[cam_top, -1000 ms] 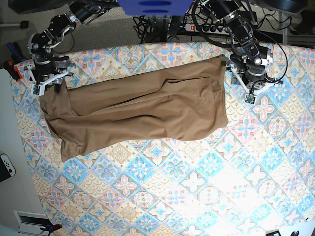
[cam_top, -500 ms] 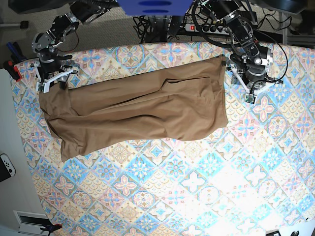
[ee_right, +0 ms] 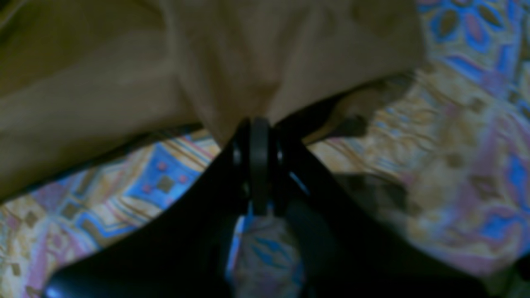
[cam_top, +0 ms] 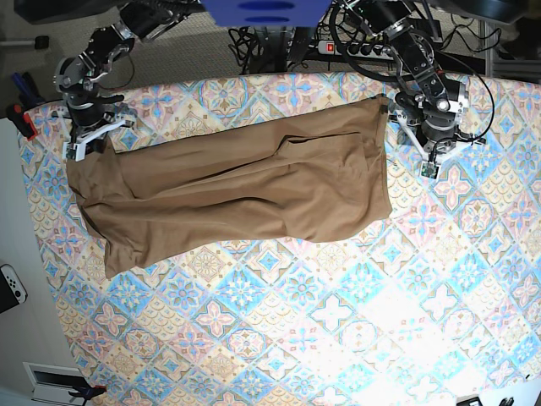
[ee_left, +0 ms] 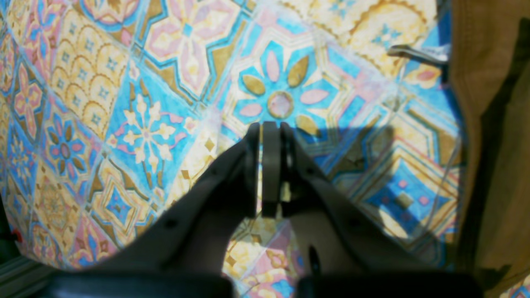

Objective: Layout the t-shirt on the table in an organized manner, then fold the t-shirt properly
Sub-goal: 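Lower the right gripper and regrasp the shirt end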

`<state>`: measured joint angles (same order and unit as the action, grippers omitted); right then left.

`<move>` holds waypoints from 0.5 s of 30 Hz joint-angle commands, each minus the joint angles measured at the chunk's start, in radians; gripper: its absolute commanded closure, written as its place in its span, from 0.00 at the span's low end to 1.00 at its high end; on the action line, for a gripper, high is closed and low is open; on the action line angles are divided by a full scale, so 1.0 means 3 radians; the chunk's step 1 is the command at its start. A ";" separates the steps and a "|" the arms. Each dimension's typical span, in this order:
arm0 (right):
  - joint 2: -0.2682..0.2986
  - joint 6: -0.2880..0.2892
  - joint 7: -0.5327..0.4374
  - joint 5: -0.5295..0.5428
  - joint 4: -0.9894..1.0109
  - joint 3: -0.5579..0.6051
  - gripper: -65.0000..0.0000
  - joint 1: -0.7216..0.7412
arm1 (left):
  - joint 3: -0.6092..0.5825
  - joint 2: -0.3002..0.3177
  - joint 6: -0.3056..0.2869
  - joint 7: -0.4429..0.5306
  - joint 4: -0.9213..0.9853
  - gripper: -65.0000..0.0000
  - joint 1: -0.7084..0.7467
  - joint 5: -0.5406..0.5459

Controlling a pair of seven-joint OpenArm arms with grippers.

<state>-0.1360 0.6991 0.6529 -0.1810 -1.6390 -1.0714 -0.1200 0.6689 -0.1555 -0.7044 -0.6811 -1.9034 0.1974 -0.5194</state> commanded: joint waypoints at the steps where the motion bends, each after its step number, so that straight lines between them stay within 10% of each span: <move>1: 0.0031 -0.0003 -0.0082 0.0069 -0.0140 -0.0001 1.00 0.0024 | 0.0003 -0.0005 0.0021 0.0048 -0.0061 1.00 -0.0016 0.0015; 15: 0.0031 -0.0003 -0.0051 0.0064 -0.0539 -0.0001 1.00 0.0085 | 0.0008 -0.0005 0.0021 0.0048 -0.0061 1.00 0.0050 0.0020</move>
<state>-0.1368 0.6998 0.6643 -0.1768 -1.7844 -1.0718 -0.1104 0.6708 -0.1555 -0.7036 -0.6773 -1.9038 0.2115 -0.5198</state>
